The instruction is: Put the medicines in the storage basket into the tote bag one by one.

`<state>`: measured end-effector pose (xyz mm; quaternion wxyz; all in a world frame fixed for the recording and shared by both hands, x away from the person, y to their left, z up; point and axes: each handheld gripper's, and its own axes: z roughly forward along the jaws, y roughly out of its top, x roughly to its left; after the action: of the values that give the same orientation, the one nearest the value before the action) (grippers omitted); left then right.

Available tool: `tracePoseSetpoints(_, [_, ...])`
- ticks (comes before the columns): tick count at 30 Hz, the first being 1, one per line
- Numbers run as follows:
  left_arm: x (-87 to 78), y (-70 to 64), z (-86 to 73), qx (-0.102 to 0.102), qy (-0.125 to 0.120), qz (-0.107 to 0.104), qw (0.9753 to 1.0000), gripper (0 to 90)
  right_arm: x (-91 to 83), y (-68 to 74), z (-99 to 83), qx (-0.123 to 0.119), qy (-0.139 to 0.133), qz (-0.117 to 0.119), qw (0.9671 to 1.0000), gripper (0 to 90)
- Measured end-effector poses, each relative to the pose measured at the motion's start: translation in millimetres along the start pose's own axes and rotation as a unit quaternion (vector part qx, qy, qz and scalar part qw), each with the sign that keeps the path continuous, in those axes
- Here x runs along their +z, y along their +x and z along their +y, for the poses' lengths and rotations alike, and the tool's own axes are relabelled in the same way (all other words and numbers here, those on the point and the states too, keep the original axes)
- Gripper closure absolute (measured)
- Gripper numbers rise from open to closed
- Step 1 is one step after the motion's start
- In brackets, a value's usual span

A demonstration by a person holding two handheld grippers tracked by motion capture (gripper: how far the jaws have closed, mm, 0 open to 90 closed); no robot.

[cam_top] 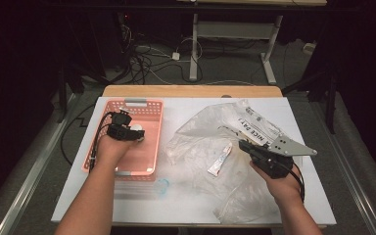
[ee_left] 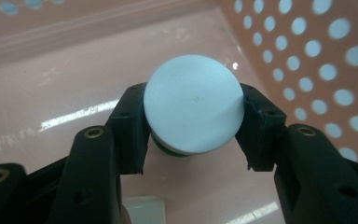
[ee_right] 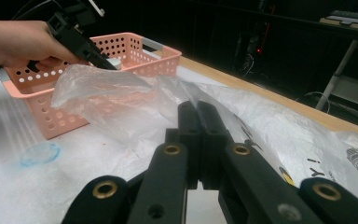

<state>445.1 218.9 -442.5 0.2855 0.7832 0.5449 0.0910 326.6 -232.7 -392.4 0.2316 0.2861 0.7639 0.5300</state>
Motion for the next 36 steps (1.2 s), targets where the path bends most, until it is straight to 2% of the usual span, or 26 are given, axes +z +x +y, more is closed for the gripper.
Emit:
tracePoseSetpoints(10, [-28.0,-11.3,-4.6,0.004,-0.050,-0.016,0.9986,48.4,0.3,0.9,0.4,-0.003,0.001,0.000,1.0000,90.0])
tracePoseSetpoints(20, [-49.3,-32.2,-11.8,0.031,-0.085,-0.030,0.9955,48.4,-0.1,2.1,0.9,-0.002,0.001,-0.001,1.0000,90.0])
tracePoseSetpoints(27, [-59.3,-46.1,-25.4,0.049,-0.110,-0.037,0.9921,48.4,0.6,3.2,1.3,-0.004,0.000,0.000,1.0000,90.0])
tracePoseSetpoints(36, [-68.7,-54.9,-43.6,0.056,-0.129,-0.044,0.9891,48.4,1.4,4.9,1.3,-0.007,0.002,0.002,1.0000,90.0])
